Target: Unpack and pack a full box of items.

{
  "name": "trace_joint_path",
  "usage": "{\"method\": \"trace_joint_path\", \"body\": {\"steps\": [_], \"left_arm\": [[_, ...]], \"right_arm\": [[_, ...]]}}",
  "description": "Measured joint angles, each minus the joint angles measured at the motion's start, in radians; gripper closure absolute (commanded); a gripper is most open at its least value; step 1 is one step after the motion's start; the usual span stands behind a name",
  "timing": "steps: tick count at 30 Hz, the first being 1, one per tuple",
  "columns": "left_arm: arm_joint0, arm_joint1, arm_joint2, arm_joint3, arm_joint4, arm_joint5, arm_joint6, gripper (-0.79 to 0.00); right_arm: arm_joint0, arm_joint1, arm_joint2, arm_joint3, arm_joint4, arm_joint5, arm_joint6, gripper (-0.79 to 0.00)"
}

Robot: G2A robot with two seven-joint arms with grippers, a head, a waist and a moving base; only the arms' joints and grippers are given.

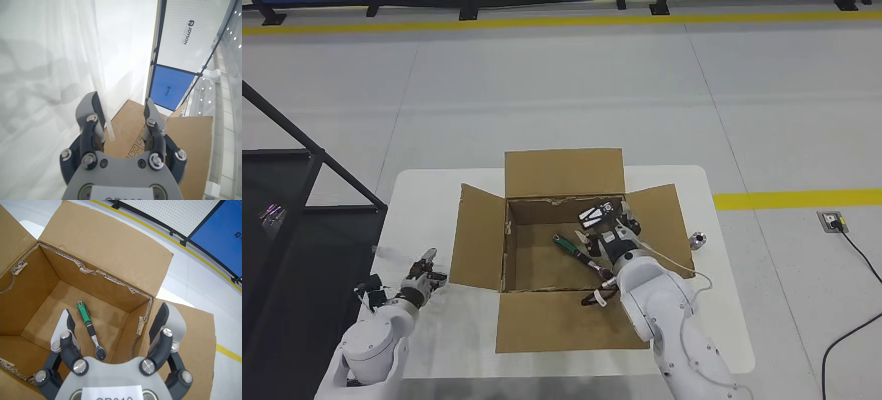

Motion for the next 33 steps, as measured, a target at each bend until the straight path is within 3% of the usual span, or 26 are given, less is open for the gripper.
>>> {"method": "trace_joint_path", "body": {"steps": [6,10,18,22,26,33], "left_arm": [[0.027,0.002,-0.018,-0.045,0.004,-0.005,-0.002,-0.785],[0.042,0.005,-0.014,-0.068,0.095,-0.028,0.058,-0.785],[0.062,-0.001,0.089,-0.073,0.466,-0.074,0.344,-0.785],[0.065,-0.003,0.114,-0.083,0.536,-0.081,0.331,-0.785],[0.089,-0.001,0.107,-0.110,0.559,-0.162,0.298,-0.785],[0.129,-0.009,0.060,-0.172,0.450,-0.257,0.322,-0.785]], "right_arm": [[0.005,-0.003,-0.023,0.003,-0.017,-0.009,0.009,-0.785],[0.026,-0.010,-0.042,0.017,-0.011,0.004,0.029,-0.785],[0.042,-0.016,-0.055,0.038,-0.010,0.008,0.030,-0.785],[0.038,-0.017,-0.051,0.040,-0.014,0.007,0.024,-0.785],[0.029,-0.016,-0.042,0.037,-0.015,0.003,0.021,-0.785],[0.033,-0.017,-0.044,0.047,-0.019,-0.017,0.033,-0.785]]}}
